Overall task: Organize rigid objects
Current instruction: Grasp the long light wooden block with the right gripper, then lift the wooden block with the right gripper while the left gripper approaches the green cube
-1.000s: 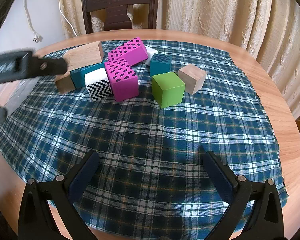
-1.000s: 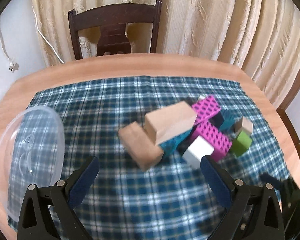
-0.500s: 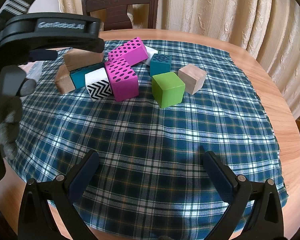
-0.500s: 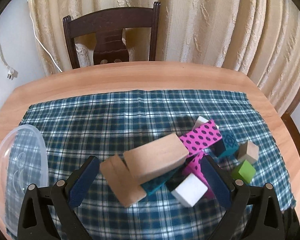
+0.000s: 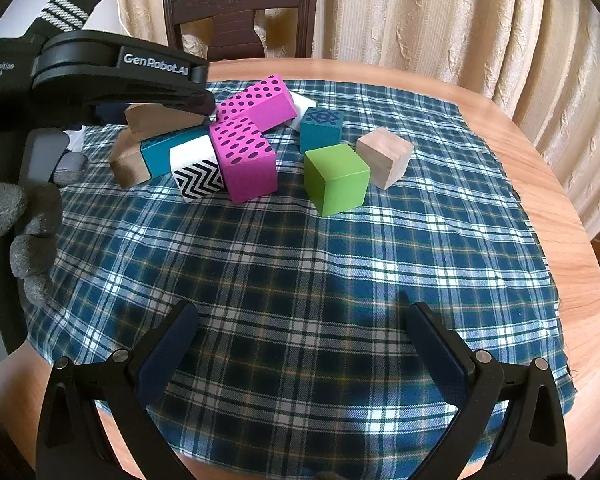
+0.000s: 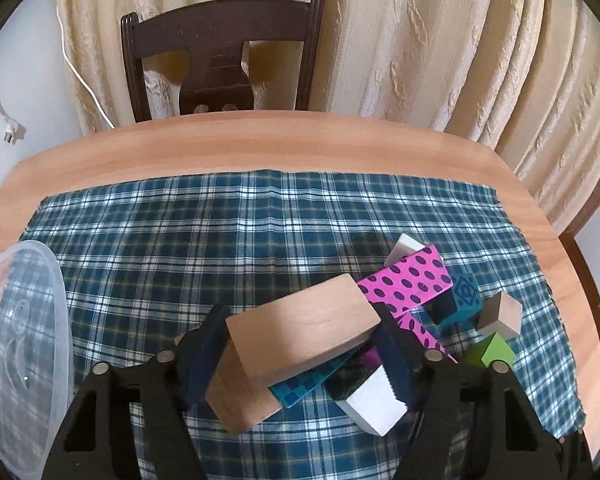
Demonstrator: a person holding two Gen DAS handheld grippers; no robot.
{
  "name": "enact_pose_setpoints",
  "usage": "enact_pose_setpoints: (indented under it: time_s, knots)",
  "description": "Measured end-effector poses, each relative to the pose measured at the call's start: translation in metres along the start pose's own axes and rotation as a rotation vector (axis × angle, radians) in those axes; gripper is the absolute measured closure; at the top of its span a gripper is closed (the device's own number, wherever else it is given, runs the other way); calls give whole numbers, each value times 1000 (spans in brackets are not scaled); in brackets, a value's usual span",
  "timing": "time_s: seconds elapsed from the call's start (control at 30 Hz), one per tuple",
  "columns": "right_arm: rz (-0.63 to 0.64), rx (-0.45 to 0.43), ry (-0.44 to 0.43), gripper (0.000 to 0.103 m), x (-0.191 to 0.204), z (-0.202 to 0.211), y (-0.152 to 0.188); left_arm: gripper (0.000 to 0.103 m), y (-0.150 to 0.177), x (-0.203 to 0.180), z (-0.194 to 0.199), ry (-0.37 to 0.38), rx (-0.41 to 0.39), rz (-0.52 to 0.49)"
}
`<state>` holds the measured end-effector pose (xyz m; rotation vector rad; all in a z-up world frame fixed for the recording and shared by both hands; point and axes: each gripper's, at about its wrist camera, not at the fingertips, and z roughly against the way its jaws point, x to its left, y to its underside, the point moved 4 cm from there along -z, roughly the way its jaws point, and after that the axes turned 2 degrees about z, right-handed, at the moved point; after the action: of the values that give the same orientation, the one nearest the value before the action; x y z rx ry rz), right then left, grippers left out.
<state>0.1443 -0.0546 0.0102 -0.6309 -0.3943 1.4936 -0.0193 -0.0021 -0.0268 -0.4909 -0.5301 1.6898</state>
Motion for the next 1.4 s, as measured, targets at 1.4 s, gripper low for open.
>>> enact_pose_setpoints:
  time_s: [1.4]
  knots:
    - [-5,-358,31,33,80,105,43,1,0,-15,5,37,15,-56]
